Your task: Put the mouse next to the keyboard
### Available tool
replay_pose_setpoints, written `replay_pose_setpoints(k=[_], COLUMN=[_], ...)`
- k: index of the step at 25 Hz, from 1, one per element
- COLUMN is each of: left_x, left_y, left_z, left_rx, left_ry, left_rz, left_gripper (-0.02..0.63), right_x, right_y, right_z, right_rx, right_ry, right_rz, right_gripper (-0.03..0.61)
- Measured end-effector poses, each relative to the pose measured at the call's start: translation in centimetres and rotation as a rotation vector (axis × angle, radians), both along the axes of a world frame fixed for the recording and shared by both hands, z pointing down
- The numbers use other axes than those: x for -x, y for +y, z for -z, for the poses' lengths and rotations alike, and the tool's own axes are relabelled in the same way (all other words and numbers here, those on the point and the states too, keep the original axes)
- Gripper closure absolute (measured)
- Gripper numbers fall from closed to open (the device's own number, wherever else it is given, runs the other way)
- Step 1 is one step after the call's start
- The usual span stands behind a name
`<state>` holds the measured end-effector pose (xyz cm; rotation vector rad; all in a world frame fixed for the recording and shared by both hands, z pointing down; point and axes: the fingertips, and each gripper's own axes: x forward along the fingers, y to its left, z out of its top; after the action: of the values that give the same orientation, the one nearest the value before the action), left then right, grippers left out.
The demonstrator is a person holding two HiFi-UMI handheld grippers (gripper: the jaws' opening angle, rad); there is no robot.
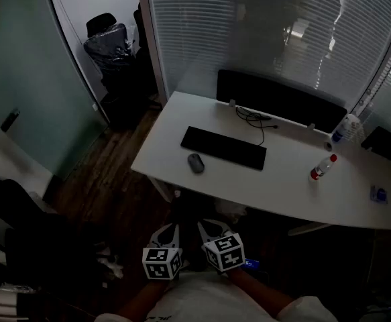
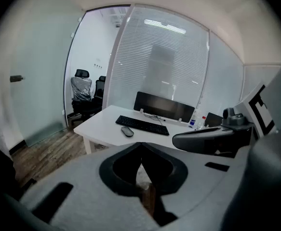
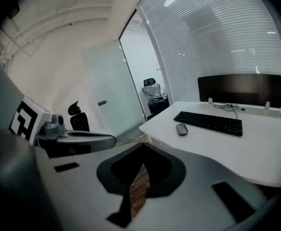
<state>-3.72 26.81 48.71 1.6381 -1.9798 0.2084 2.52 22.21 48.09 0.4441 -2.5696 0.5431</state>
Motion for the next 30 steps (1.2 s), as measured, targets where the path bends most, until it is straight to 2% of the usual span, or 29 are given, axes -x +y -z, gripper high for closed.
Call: replay_pose_setpoints(k=[10,16,22,30], left_x=[-3.0,-3.6,-2.1,2.5], left_y=[-2.5,-3.3,-5.2,-10.8], left_z=[-0.5,-0.7,-1.8,-2.5], left_rx=[-0.002,0.003,0.015,0.005], left_ry=[-0.007,-0.004,0.008,0.032], left_rz=[0.033,0.037,0.025,-0.035], left_gripper=[0.607,0.608,0.607,0.607], right_x=[-3.1,-3.3,-1.8,2.4], right_y=[-2.9,-3.8,-5.4,-10.3], right_z=[-0.6,-0.7,-1.5,-2.4], right_rx=[-0.020,-0.018,-0.003,-0.007], right_ry=[-0.002,0.001,0.009,0.035], right_rz=[0.013,0.021,0.008,-0.049], right_gripper=[0.574,0.574,0.574,0.574])
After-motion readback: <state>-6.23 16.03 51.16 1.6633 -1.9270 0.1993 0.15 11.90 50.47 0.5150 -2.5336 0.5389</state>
